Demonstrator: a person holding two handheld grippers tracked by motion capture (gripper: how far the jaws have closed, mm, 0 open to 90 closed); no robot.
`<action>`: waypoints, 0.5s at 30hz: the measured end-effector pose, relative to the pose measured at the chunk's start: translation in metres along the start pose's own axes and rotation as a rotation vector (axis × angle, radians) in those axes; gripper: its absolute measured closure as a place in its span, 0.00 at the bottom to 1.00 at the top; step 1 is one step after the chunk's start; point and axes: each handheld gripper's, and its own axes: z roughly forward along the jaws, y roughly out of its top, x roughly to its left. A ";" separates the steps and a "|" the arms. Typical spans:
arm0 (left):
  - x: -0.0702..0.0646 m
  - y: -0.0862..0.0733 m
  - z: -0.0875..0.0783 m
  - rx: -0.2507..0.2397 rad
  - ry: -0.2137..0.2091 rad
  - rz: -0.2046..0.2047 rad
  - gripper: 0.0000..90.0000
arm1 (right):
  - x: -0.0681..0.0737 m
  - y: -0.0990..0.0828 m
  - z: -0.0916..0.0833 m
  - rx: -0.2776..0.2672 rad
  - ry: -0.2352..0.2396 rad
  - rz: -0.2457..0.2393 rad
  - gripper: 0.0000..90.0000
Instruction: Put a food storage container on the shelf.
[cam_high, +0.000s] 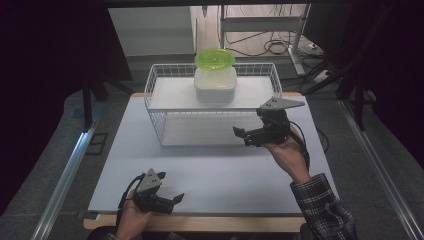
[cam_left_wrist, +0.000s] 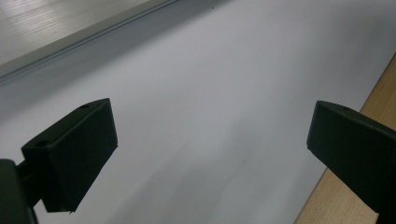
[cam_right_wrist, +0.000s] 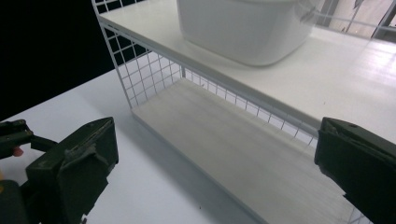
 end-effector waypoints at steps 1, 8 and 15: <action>0.000 0.000 0.000 0.000 0.000 0.000 0.02 | 0.000 -0.002 0.000 0.005 -0.001 0.003 0.00; 0.000 0.000 0.000 0.001 -0.002 0.001 0.02 | -0.001 -0.019 0.003 0.026 -0.010 0.020 0.00; 0.000 0.000 0.000 0.003 -0.002 0.000 0.02 | -0.002 -0.039 0.006 0.041 -0.013 0.025 0.00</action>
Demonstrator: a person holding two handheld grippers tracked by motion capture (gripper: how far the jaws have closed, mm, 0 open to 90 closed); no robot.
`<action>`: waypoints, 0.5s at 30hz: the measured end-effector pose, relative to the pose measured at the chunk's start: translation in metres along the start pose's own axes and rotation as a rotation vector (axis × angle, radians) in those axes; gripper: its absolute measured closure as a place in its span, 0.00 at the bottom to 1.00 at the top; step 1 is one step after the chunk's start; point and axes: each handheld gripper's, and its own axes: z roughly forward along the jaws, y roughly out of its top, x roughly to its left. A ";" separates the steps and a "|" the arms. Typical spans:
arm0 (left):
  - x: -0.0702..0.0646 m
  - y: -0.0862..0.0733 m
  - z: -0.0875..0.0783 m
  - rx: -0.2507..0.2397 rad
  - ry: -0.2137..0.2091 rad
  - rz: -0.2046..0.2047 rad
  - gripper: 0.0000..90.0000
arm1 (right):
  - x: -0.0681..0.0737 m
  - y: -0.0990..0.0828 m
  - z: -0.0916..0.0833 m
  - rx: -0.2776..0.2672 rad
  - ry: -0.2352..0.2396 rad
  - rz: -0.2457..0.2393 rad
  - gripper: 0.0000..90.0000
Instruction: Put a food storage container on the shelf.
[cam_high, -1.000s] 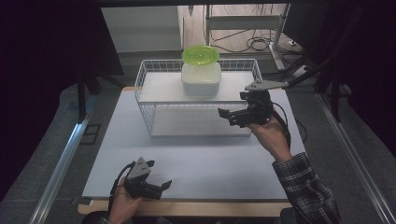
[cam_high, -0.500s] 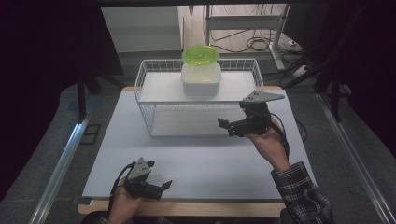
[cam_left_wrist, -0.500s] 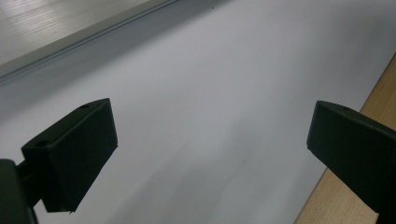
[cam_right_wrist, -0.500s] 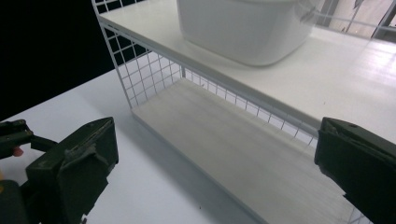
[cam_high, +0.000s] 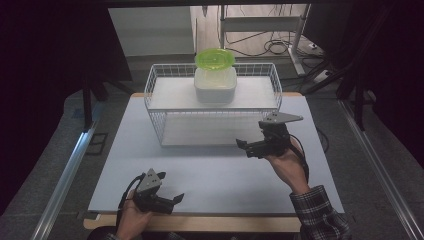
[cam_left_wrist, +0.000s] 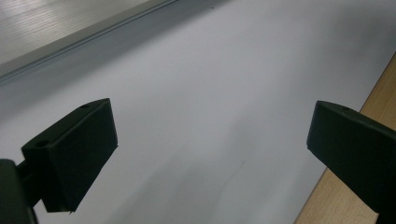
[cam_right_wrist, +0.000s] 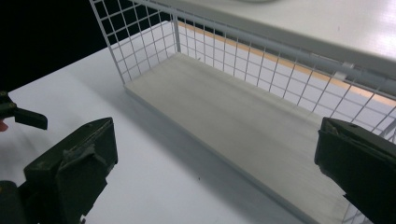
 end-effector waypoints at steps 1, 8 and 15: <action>0.000 0.000 0.000 0.000 0.000 0.000 0.02 | 0.000 -0.002 0.000 0.002 0.000 0.004 0.00; 0.000 0.000 0.000 0.003 0.001 0.005 0.02 | -0.004 -0.026 -0.002 -0.017 0.004 0.042 0.00; -0.001 0.000 0.000 0.005 0.001 0.007 0.02 | -0.005 -0.036 -0.008 -0.036 0.010 0.040 0.00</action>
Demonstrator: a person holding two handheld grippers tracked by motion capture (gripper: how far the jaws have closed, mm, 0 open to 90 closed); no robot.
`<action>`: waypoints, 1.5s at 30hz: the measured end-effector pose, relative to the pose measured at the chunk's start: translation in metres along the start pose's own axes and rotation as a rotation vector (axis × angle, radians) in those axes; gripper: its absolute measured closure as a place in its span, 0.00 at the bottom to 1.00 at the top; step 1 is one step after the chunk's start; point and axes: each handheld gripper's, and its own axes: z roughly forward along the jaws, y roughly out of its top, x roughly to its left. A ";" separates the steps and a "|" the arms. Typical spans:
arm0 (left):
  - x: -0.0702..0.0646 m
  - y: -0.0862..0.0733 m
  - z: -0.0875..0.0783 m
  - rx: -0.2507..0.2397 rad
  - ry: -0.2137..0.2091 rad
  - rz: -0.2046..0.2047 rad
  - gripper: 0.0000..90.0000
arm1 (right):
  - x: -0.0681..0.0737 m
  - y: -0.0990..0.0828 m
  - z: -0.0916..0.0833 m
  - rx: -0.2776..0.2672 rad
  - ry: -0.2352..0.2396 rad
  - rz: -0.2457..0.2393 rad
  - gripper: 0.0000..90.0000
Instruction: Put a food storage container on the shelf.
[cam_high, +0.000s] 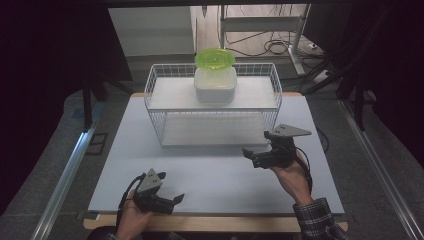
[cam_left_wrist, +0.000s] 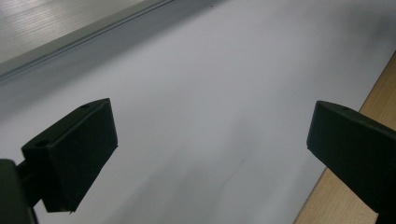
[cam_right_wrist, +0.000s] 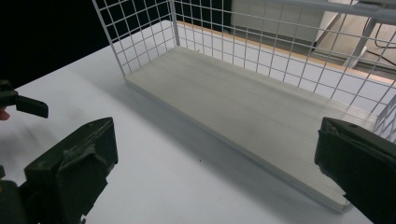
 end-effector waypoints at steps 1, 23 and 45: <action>0.000 0.000 0.000 -0.001 0.000 0.000 0.02 | 0.001 -0.002 -0.001 0.000 -0.002 -0.004 0.00; 0.000 0.000 0.000 0.000 0.000 0.001 0.02 | 0.002 -0.059 -0.013 0.081 -0.041 -0.013 0.00; -0.001 -0.001 0.003 0.022 0.004 0.010 0.02 | 0.000 -0.108 -0.011 0.208 -0.073 -0.039 0.00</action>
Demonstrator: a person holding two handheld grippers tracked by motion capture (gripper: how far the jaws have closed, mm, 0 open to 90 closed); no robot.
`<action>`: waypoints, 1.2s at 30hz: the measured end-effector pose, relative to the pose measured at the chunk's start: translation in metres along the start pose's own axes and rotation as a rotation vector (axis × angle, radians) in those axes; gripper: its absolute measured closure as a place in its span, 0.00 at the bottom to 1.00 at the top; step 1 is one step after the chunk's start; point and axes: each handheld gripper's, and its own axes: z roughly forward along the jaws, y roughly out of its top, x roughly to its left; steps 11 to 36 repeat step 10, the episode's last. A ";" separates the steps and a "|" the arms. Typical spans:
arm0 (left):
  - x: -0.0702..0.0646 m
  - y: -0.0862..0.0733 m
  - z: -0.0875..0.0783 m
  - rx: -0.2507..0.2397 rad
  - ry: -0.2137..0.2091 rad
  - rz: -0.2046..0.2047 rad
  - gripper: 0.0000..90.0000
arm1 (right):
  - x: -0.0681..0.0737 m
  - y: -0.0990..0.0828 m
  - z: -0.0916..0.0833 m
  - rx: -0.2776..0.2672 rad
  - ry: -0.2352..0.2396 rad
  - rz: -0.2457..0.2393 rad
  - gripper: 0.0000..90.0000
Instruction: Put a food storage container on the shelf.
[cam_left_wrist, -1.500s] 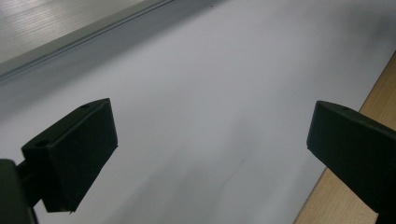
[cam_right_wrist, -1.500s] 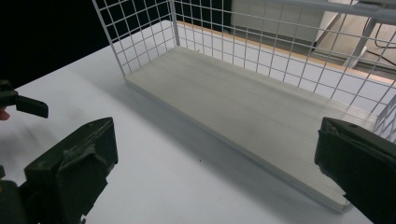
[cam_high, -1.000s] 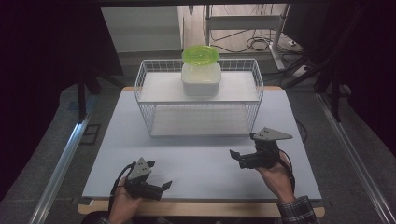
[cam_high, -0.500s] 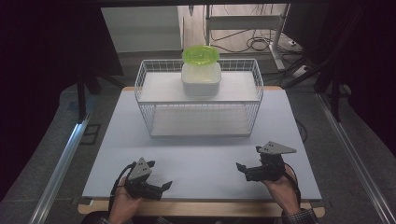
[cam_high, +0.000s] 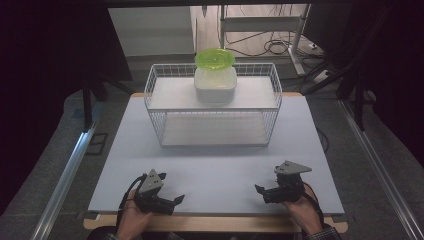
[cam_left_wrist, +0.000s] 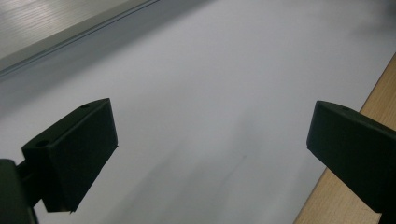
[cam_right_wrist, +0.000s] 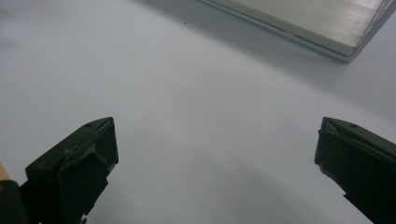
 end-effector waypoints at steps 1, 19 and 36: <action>0.000 0.000 0.000 0.003 0.001 0.001 0.02 | 0.000 0.000 0.001 0.003 0.004 -0.001 0.00; 0.000 0.000 0.002 0.011 0.006 0.004 0.02 | 0.001 -0.004 0.008 0.052 0.025 -0.006 0.00; 0.000 0.000 0.002 0.011 0.006 0.004 0.02 | 0.001 -0.004 0.008 0.052 0.025 -0.006 0.00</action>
